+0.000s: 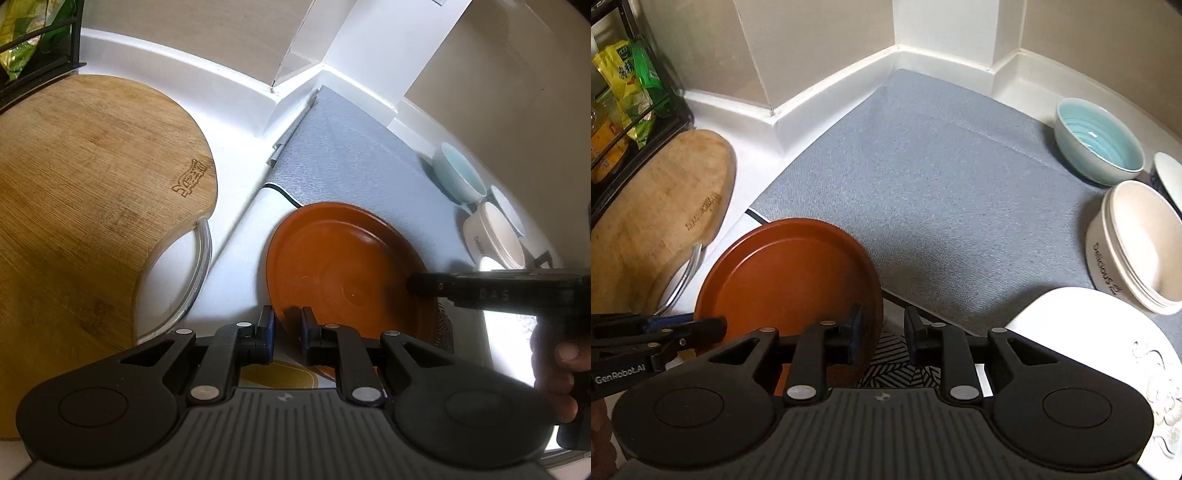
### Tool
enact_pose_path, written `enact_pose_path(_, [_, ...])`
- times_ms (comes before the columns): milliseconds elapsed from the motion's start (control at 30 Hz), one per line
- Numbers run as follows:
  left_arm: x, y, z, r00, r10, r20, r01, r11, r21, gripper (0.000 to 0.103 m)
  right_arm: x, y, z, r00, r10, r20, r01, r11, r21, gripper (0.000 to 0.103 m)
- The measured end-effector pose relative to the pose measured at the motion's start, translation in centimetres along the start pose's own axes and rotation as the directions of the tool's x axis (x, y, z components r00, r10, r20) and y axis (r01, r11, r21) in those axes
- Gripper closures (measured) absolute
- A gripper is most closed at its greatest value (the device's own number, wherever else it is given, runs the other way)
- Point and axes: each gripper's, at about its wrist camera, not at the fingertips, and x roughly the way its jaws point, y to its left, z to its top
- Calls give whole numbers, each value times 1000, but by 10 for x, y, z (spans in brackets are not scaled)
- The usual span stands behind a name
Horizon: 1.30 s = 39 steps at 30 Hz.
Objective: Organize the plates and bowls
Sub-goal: 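Lift the orange plate with both tools over the white flower-print plate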
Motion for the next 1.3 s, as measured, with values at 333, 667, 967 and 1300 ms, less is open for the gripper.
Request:
enact_pose_path(333, [1, -18, 2, 995, 99, -3, -99, 995, -30, 87, 3, -6, 0, 993, 115, -15, -116, 992, -40, 82])
enact_pose_path(667, [-26, -50, -1, 989, 141, 52, -141, 990, -7, 87, -36, -26, -2, 979, 194, 55, -193, 981, -39, 88])
enact_pose_path(967, [-36, -89, -9, 991, 119, 54, -122, 991, 60, 87, -77, -57, -15, 969, 212, 129, -214, 977, 5, 88])
enact_pose_path(1300, [-34, -127, -22, 997, 69, 39, -74, 987, 145, 87, -103, -93, -50, 973, 168, 155, -184, 979, 88, 88])
